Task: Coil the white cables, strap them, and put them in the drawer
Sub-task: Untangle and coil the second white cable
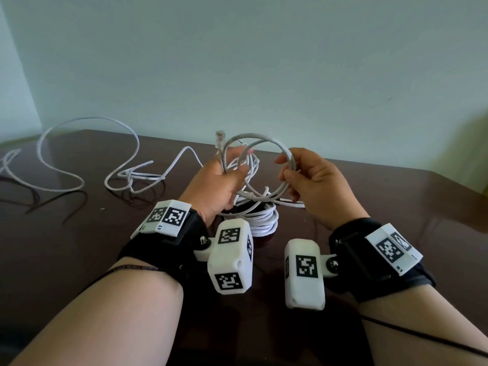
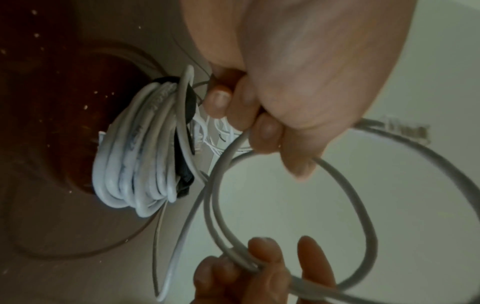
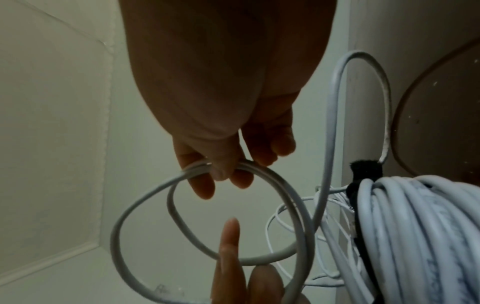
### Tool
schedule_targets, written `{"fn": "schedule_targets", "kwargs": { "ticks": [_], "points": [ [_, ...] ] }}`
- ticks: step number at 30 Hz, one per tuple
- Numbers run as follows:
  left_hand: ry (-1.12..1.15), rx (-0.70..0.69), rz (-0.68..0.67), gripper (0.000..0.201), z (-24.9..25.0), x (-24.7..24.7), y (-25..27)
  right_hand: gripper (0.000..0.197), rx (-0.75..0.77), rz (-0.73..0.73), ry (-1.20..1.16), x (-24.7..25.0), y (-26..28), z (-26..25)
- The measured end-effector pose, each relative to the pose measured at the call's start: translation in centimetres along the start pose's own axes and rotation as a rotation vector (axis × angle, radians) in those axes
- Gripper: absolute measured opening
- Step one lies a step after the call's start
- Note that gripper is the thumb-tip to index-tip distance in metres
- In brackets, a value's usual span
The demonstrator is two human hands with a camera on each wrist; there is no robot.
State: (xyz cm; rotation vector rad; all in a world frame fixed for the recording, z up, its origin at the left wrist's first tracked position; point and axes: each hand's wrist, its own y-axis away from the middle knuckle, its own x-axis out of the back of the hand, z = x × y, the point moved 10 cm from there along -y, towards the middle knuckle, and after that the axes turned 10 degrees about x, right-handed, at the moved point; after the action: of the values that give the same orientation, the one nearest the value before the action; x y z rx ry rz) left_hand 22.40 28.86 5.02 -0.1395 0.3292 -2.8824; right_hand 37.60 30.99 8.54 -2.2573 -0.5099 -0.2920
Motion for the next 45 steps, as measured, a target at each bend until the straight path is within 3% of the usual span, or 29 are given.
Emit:
{"fn": "schedule_targets", "kwargs": {
  "ticks": [3,7,10,12,15,17,21,25,37,39,41,45],
  "points": [
    [0.009,0.023,-0.010,0.026,-0.4,-0.2,0.1,0.039,0.023,0.035,0.041,0.3,0.1,-0.1],
    [-0.209,-0.032,0.209,0.033,0.2,1.1,0.1,0.036,0.027,0.129,0.109,0.9,0.2,0.1],
    [-0.309,-0.064,0.280,0.038,0.7,1.6,0.4,0.032,0.028,0.203,0.125,1.7,0.2,0.2],
    [-0.190,0.006,0.290,0.039,-0.2,1.7,0.3,0.029,0.010,0.222,0.127,2.0,0.3,0.3],
    [0.290,0.138,0.218,0.030,-2.0,0.8,0.1,0.024,-0.083,0.208,0.117,1.6,0.4,1.2],
    [0.412,0.163,0.232,0.023,-2.4,0.7,0.0,0.018,-0.174,0.156,0.135,1.0,0.6,2.4],
    [0.451,0.138,0.251,0.016,-2.0,1.0,0.1,0.015,-0.359,0.032,0.136,-0.2,1.4,4.8],
    [0.423,0.083,0.179,0.021,-1.4,0.0,0.1,0.007,-0.457,0.001,0.205,0.1,2.0,5.6],
    [0.499,0.086,0.138,0.024,-1.6,-1.5,0.2,0.045,-0.850,-0.161,0.222,0.0,5.2,7.8],
    [0.506,0.091,0.136,0.025,-1.6,-1.5,0.2,0.049,-0.841,-0.136,0.185,-0.1,5.1,7.9],
    [0.478,0.095,0.140,0.026,-1.6,-1.5,0.3,0.051,-0.734,-0.006,0.117,0.2,4.1,7.6],
    [0.108,0.038,0.134,0.026,-1.0,-2.0,0.6,0.063,-0.467,0.131,0.309,1.9,2.1,5.5]
  ]
}}
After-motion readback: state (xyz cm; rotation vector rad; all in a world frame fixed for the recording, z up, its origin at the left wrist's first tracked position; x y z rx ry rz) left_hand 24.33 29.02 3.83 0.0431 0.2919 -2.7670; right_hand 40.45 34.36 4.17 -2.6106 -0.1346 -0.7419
